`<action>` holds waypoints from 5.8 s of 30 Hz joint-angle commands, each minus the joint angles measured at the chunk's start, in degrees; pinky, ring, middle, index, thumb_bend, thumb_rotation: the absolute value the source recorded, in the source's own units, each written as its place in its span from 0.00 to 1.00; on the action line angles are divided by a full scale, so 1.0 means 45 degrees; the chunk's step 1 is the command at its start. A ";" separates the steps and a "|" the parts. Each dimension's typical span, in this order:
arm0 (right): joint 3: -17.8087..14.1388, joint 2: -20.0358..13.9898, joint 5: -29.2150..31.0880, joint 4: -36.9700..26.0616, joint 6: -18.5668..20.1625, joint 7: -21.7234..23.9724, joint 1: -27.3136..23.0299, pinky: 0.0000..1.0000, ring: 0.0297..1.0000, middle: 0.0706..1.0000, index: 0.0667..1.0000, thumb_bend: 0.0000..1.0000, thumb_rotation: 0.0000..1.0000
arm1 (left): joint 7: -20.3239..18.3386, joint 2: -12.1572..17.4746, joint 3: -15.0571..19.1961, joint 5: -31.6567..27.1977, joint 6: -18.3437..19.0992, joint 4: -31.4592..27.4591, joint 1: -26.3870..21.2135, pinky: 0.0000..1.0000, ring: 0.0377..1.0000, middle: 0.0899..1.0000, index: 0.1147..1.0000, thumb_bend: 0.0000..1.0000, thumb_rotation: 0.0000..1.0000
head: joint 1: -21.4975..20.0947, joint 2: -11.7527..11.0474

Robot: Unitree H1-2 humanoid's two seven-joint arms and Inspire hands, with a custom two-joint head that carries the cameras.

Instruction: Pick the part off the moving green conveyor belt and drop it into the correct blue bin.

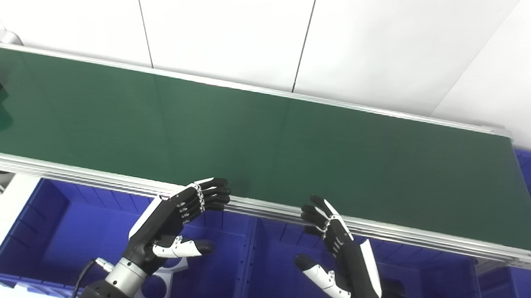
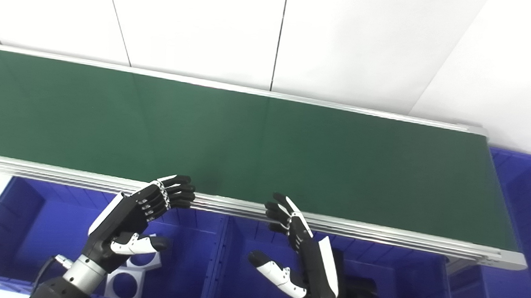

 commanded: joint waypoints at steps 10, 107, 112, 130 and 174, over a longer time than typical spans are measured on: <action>0.0007 0.0154 0.0167 -0.0766 0.0438 0.0016 -0.0028 0.74 0.80 0.80 0.86 0.74 0.60 | 0.0098 0.0107 0.0012 -0.0069 0.0194 -0.0778 0.0115 0.75 0.76 0.76 0.77 0.89 0.41 | -0.0031 0.0292; -0.0545 -0.0091 0.0206 -0.1146 0.0058 0.0675 -0.3869 0.65 0.77 0.78 0.85 0.62 0.45 | 0.1062 -0.1661 -0.0829 0.1653 -0.2341 0.4328 -0.1634 0.67 0.71 0.74 0.72 0.93 0.27 | 0.5771 -0.5650; -0.0317 0.0002 -0.0480 -0.1430 0.1282 0.0915 -0.5333 0.63 0.77 0.79 0.83 0.66 0.50 | 0.1052 -0.1649 -0.0833 0.1640 -0.2334 0.4318 -0.1627 0.68 0.71 0.74 0.72 0.94 0.27 | 0.5773 -0.5617; 0.0391 -0.0046 -0.1152 -0.0443 0.3114 0.1929 -0.7902 0.70 0.83 0.87 0.88 0.69 0.47 | 0.1120 -0.1623 -0.0818 0.1732 -0.2336 0.4411 -0.1750 0.68 0.72 0.74 0.72 0.95 0.27 | 0.5739 -0.5633; 0.0789 0.0689 -0.1284 0.4367 0.0936 0.1278 -1.0315 0.80 0.86 0.85 0.88 0.73 0.47 | 0.1216 -0.1805 -0.0777 0.1896 -0.2341 0.4894 -0.2093 0.68 0.72 0.74 0.73 0.94 0.27 | 0.5594 -0.5668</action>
